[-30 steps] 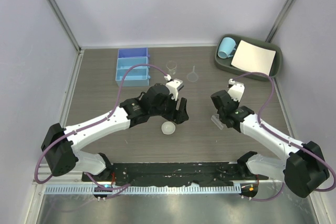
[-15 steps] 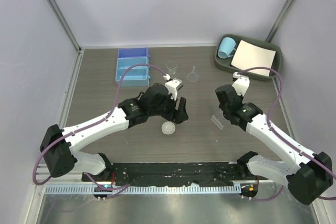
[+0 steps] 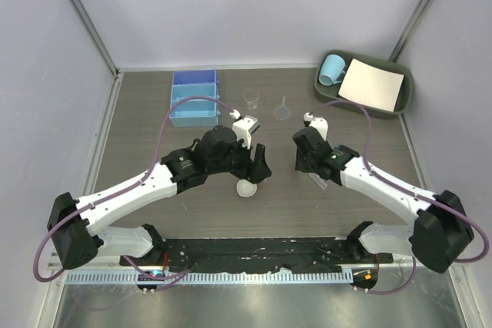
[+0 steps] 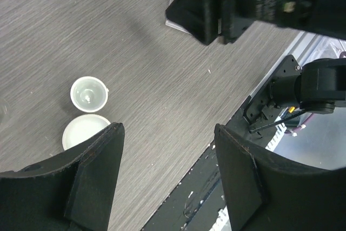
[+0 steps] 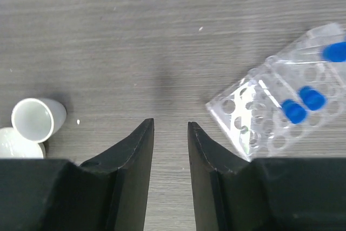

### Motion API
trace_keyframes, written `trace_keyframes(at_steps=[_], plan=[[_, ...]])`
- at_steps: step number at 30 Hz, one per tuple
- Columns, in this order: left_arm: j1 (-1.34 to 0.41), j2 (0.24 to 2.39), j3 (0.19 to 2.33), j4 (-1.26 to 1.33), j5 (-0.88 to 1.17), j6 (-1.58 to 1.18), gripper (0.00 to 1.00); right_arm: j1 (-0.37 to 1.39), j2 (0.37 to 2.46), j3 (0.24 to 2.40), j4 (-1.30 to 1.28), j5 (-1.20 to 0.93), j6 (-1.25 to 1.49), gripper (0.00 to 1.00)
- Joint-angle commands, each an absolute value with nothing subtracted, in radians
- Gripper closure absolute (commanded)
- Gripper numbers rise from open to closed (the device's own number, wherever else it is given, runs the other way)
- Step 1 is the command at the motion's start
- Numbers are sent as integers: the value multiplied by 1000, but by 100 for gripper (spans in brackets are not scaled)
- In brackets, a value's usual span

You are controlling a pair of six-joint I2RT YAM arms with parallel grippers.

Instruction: Organize the chemistry lab equipment

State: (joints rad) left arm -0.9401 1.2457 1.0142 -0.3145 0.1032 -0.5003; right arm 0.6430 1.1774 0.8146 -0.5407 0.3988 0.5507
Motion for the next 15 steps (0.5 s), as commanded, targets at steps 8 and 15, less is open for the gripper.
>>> trace_keyframes(at_steps=[8, 15], plan=[[-937, 1077, 890, -271, 107, -574, 0, 672, 1405, 844, -403, 437, 606, 56], [-939, 974, 845, -310, 87, -584, 0, 672, 1473, 844, -397, 456, 650, 52]])
